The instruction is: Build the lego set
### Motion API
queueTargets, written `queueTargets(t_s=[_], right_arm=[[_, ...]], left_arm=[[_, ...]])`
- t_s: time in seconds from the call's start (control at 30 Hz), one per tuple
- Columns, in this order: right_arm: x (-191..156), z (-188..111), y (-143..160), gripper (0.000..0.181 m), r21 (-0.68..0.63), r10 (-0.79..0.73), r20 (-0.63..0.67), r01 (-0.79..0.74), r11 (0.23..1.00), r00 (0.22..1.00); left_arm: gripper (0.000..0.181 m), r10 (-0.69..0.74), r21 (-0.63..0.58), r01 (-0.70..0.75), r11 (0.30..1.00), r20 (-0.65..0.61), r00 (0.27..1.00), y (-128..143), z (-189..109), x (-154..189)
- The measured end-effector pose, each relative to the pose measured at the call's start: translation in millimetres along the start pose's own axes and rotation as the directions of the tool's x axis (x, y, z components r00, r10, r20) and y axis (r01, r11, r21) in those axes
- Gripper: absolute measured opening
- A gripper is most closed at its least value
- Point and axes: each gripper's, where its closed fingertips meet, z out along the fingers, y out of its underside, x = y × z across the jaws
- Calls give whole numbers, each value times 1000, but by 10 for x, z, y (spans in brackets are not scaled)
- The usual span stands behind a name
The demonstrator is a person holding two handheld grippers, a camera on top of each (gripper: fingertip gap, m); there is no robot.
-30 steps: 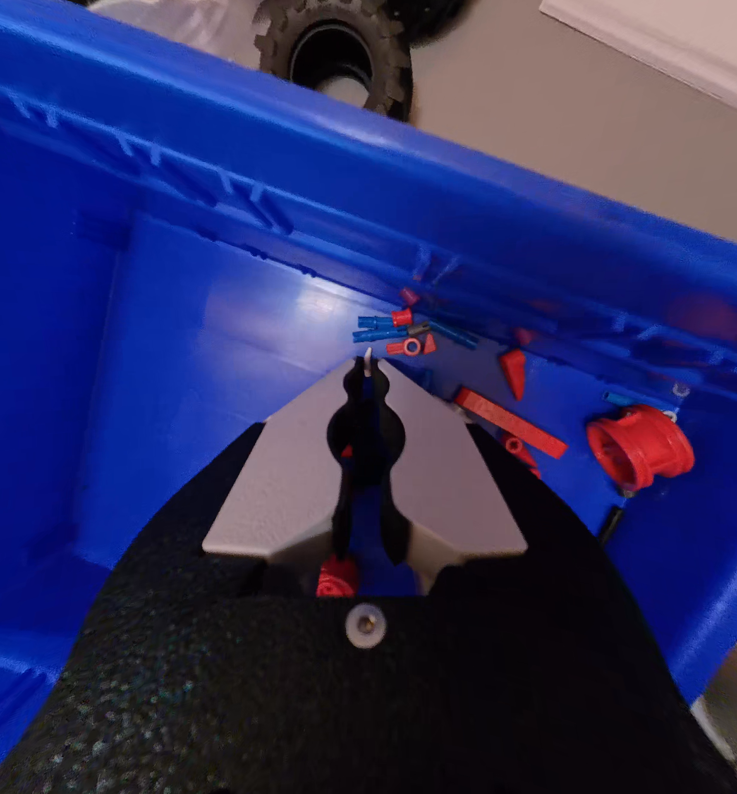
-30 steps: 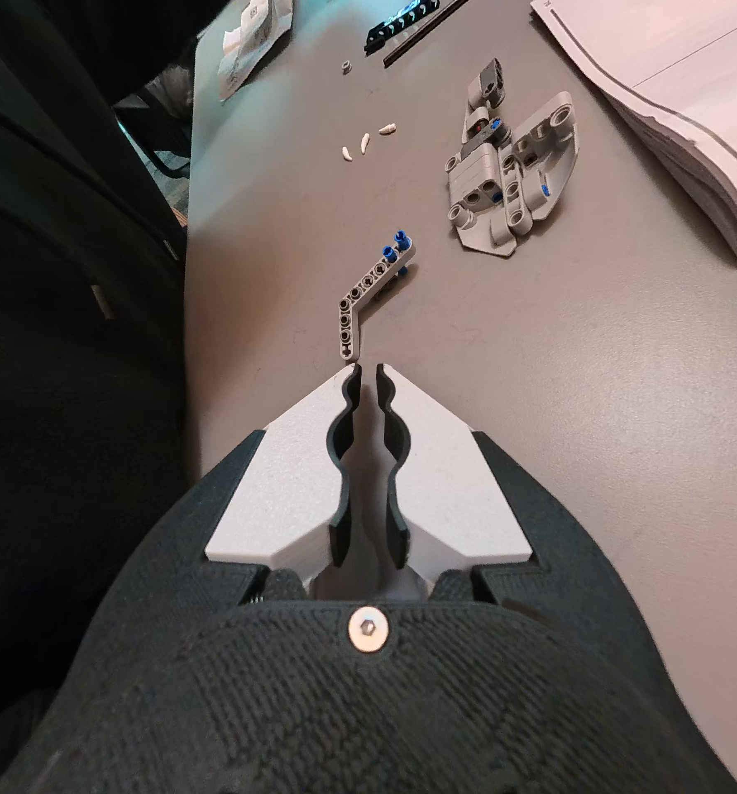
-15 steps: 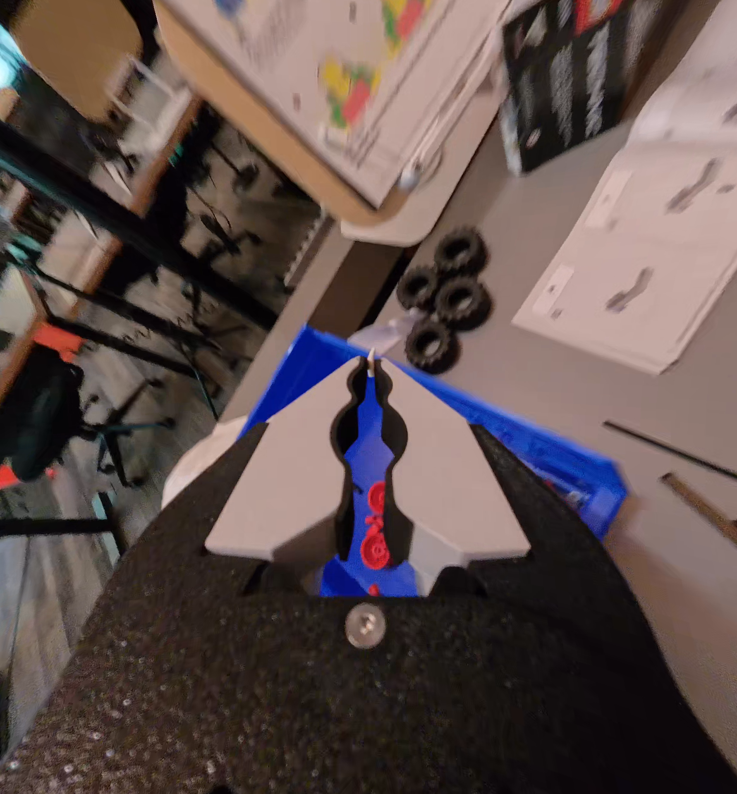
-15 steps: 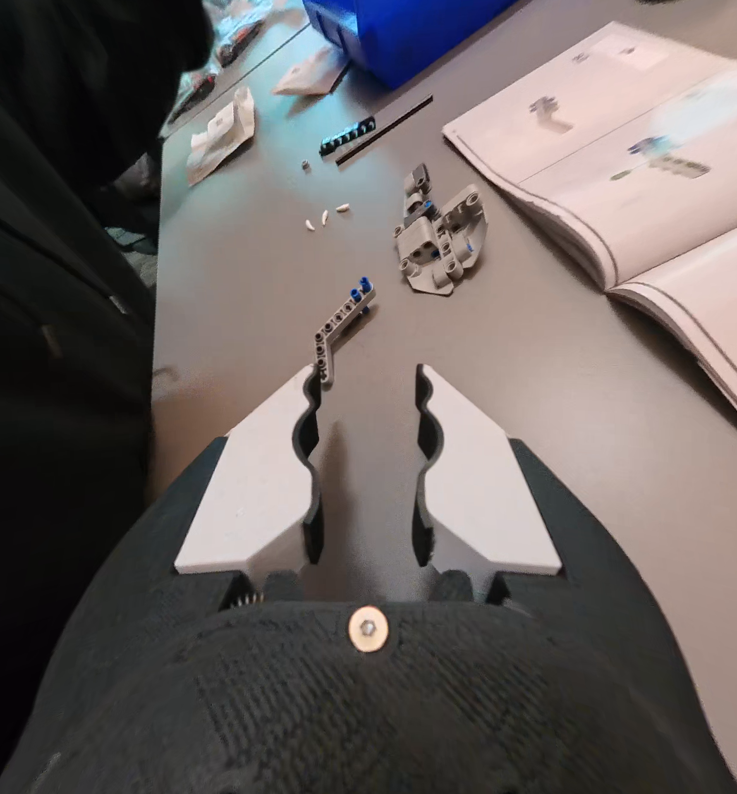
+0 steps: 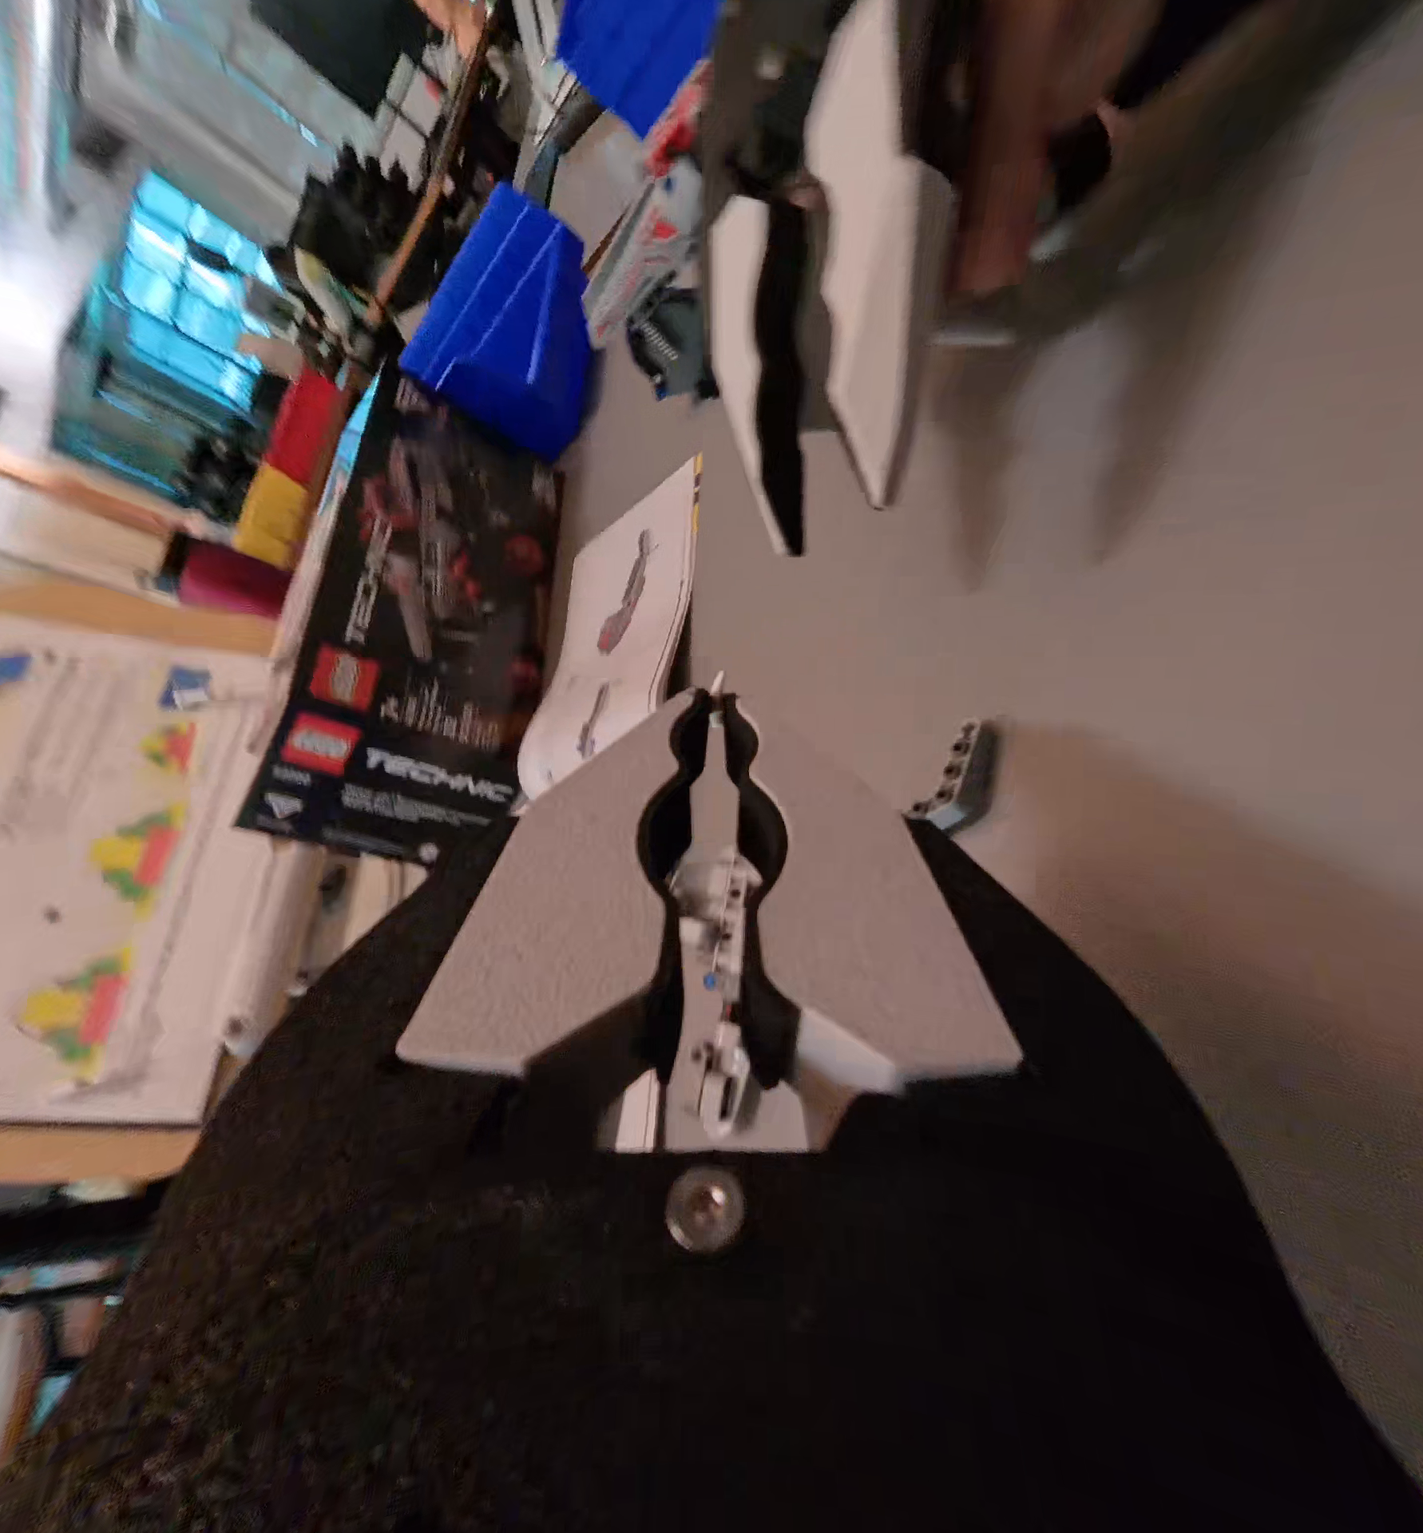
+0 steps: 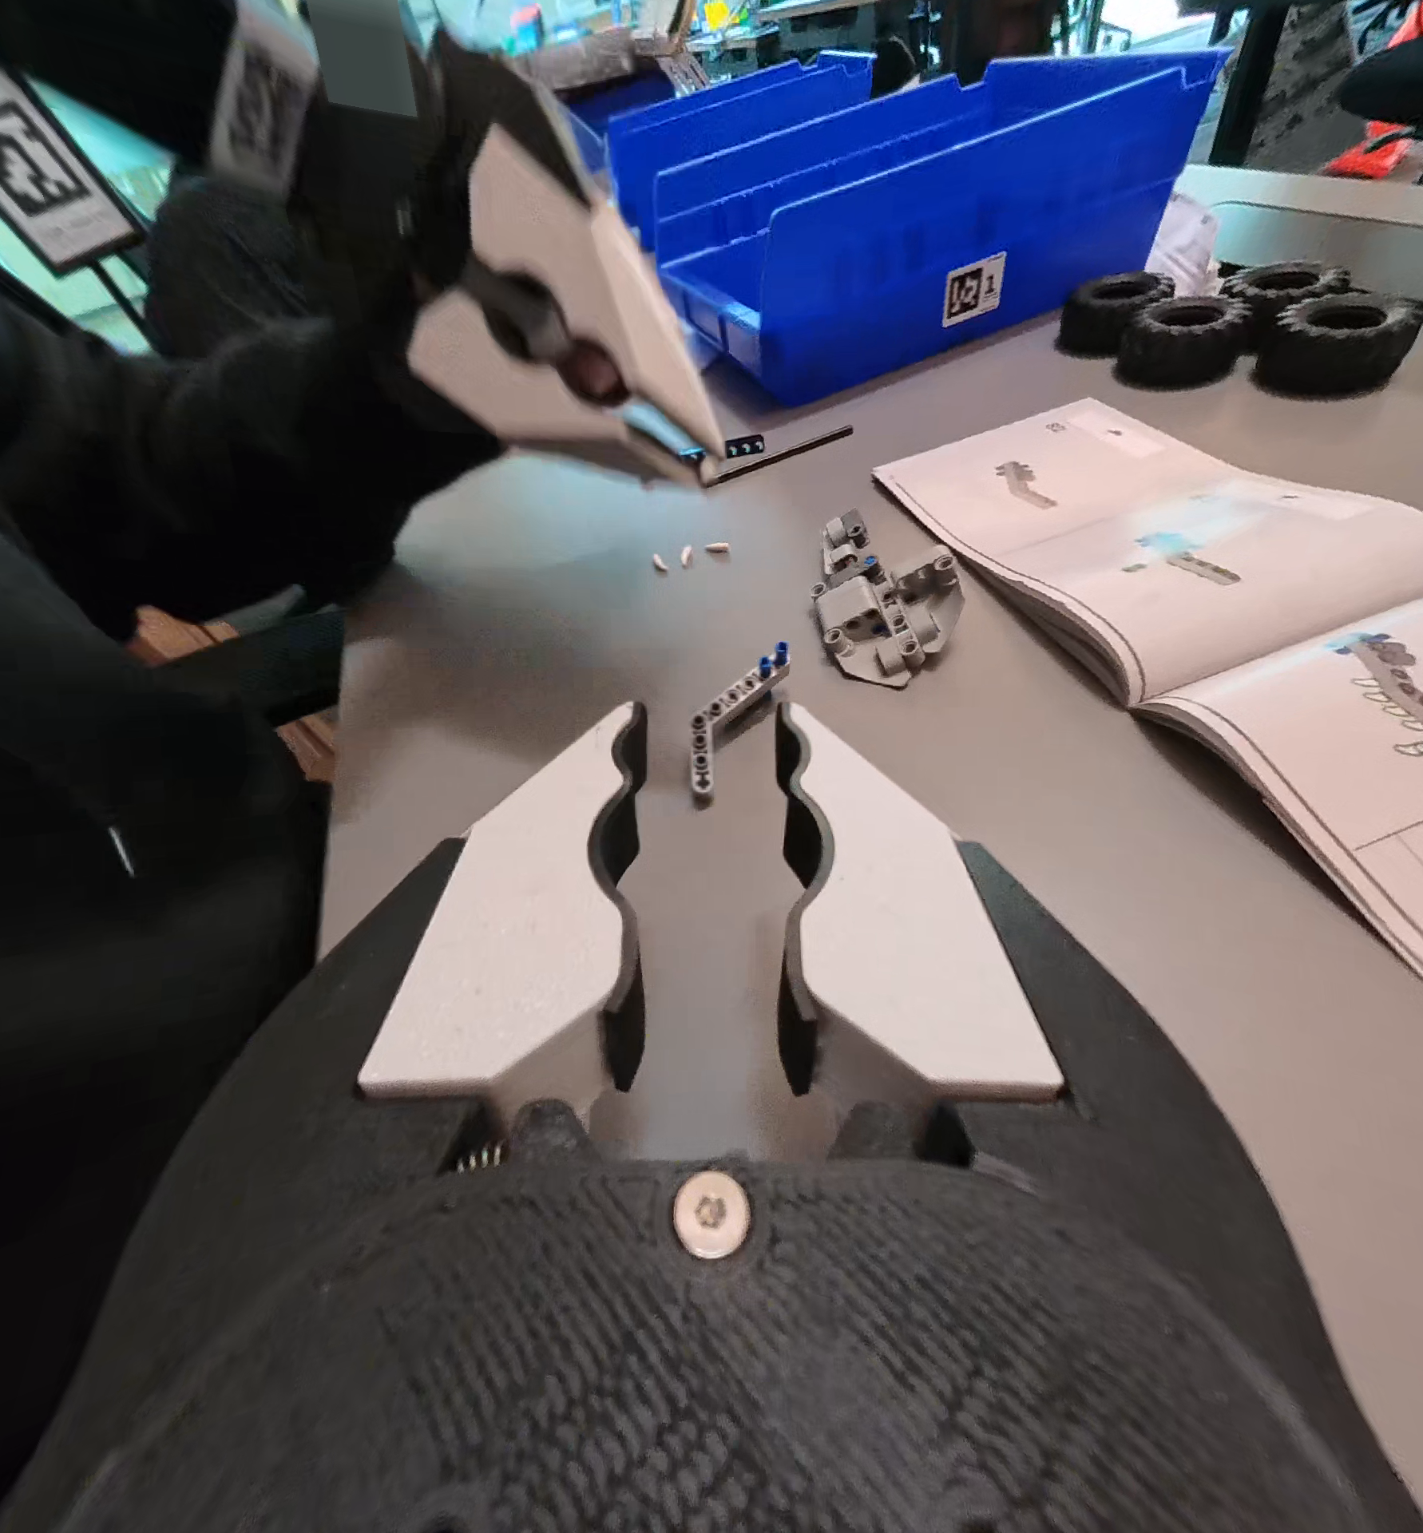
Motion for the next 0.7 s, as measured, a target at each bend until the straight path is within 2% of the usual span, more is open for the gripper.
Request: queueTargets(t_s=[0.07,0.13,0.23,0.33,0.47,0.53,0.6,0.7], right_arm=[[-130,-22,-35,28,17,23,54,-24,1000,998],[-207,-27,-74,23,52,14,65,-18,998,998],[-300,-20,-72,18,71,-21,73,15,997,997],[-254,-17,-77,9,82,-26,15,24,996,1000],[-172,-48,7,19,26,-23,-51,25,999,998],[-250,-53,-35,17,58,-4,9,4,998,1000],[-358,-59,-42,23,63,45,128,-53,997,991],[-398,-92,-194,33,111,193,303,-235,966,933]], left_arm=[[0,45,11,-45,999,11,999,-85,128,164],[0,22,61,-23,998,14,1000,-217,192,270],[0,27,35,-28,999,33,999,-226,243,328],[0,20,36,-22,999,68,997,-276,225,304],[0,22,47,-26,999,85,996,-329,178,297],[0,-27,102,19,995,74,997,-410,154,297],[0,-154,211,135,968,75,985,-518,80,199],[0,-378,414,334,847,27,925,-654,-126,-62]])
